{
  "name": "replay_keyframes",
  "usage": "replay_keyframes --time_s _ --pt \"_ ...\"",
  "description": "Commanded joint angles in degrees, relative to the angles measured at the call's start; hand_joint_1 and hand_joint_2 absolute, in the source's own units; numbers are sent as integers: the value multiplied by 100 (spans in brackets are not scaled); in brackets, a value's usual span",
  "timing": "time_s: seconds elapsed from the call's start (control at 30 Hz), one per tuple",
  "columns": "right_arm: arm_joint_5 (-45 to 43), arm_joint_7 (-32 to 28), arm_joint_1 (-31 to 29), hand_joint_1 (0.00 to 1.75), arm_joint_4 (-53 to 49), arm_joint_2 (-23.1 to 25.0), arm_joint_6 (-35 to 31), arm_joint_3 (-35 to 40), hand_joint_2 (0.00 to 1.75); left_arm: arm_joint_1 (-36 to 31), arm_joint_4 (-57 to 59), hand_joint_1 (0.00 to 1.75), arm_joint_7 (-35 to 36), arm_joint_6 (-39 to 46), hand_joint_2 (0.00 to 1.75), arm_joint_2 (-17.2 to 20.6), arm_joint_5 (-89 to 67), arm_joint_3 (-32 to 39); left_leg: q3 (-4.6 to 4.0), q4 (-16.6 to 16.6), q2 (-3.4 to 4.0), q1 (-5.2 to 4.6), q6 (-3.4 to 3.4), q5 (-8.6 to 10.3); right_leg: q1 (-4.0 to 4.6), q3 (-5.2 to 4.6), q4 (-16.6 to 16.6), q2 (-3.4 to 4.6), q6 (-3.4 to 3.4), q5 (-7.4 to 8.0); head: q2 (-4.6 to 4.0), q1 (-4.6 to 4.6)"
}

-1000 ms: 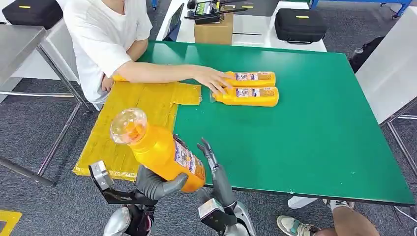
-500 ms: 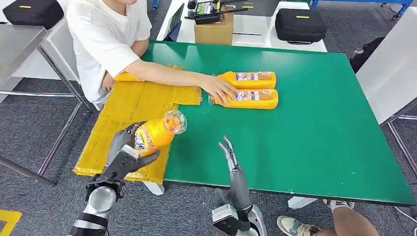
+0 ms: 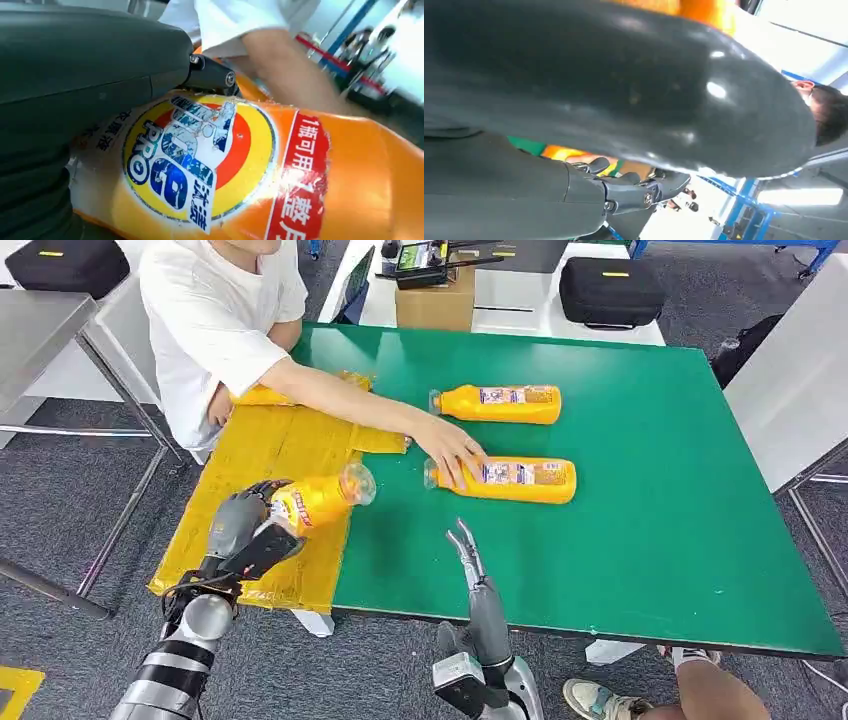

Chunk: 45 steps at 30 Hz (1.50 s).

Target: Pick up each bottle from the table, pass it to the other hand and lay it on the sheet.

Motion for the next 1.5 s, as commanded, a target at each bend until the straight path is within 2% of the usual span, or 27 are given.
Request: replay_keyframes --time_s 0.03,0.3,0.47,0.5,0.53,0.57,0.6,0.63,0.83,1.03,1.17,1.3,1.33,1.4,1.43,1.47,1.5 --pt "-370 -72 -279 0 581 -19 251 -18 0 -1298 2677 175 167 -560 175 393 -505 -454 25 -10 -9 4 -7 3 6 27 -7 -16 -12 -1 -2 0" --pt "-663 -72 -268 0 315 -81 282 268 0 -1842 4179 175 605 -562 175 521 -1596 -1049 50 -13 2 5 -13 0 6 55 -8 -5 -17 -6 0 -2" --pt "-649 -72 -367 0 314 -104 371 235 0 -1975 4391 173 627 -695 175 441 -1681 -1106 56 -6 13 3 -17 -5 4 50 0 8 -12 1 0 -4" --pt "-652 -72 -371 0 317 -106 371 230 0 -1981 4390 159 628 -700 175 415 -1679 -1109 67 -11 16 4 -21 -4 6 57 -5 10 -17 2 0 0" --pt "-683 -72 -417 0 387 -98 404 227 0 -2011 4425 122 601 -775 175 397 -1679 -1121 71 -17 9 2 -23 2 5 64 -6 0 -20 3 0 -2" --pt "-709 -72 -444 0 407 -105 426 252 0 -2019 4439 26 478 -861 175 385 -1590 -1071 73 -17 9 4 -25 5 7 69 -7 3 -23 6 -2 -2" --pt "-751 -72 -489 0 436 -135 424 319 0 -2022 4444 5 199 -1061 175 383 -1388 -965 82 -11 7 1 -20 0 3 79 0 7 -16 0 0 -2" --pt "-801 -72 -528 0 462 -152 400 371 0 -2029 4433 0 46 -1173 175 406 -1291 -930 89 -10 11 5 -23 0 8 84 -2 11 -25 0 0 0" --pt "-927 -72 -620 0 551 -201 328 485 0 -2090 4379 0 -185 -1424 175 459 -1138 -911 101 -17 19 6 -27 9 8 92 -4 16 -29 8 0 -2" --pt "-1191 -72 -799 0 678 -319 173 706 0 -2270 4098 0 -863 -2412 175 606 -472 -855 103 -11 2 3 -19 14 4 103 3 7 -24 3 0 -2" --pt "-1346 -72 -856 0 746 -387 57 792 0 -2030 3219 0 -1479 -2821 175 707 372 -717 95 -11 9 7 -23 14 9 94 2 12 -31 6 0 -2" --pt "-1371 -72 -831 0 711 -423 31 804 0 -1768 2614 0 -1341 -2906 175 599 703 -672 89 -10 -3 6 -19 13 8 90 2 0 -26 1 0 -2" --pt "-1359 -72 -799 0 697 -423 -25 782 0 -1476 2044 0 -1481 -2809 175 471 1295 -451 85 -8 -10 3 -17 13 4 86 5 -5 -22 -1 -2 0" --pt "-1201 -72 -656 0 683 -398 -206 608 0 -994 934 0 -1181 -2480 175 -251 2437 168 72 -5 -8 5 -17 11 6 72 4 -5 -22 -1 0 2" --pt "-1005 -72 -549 0 660 -403 -328 499 0 -729 160 0 -1094 -2370 175 -757 3255 391 68 -6 -3 6 -17 9 8 68 3 -4 -29 0 -2 0" --pt "-786 -72 -451 0 638 -384 -399 354 0 -467 -587 0 -922 -1953 175 -1084 3995 364 54 -6 -21 -2 -12 15 0 55 6 -25 -27 0 -2 -4" --pt "-586 -72 -377 0 638 -356 -502 214 0 -314 -1006 0 -779 -1647 175 -1196 4574 262 47 -3 -50 2 -10 14 4 58 -1 -58 -24 -7 -2 4"
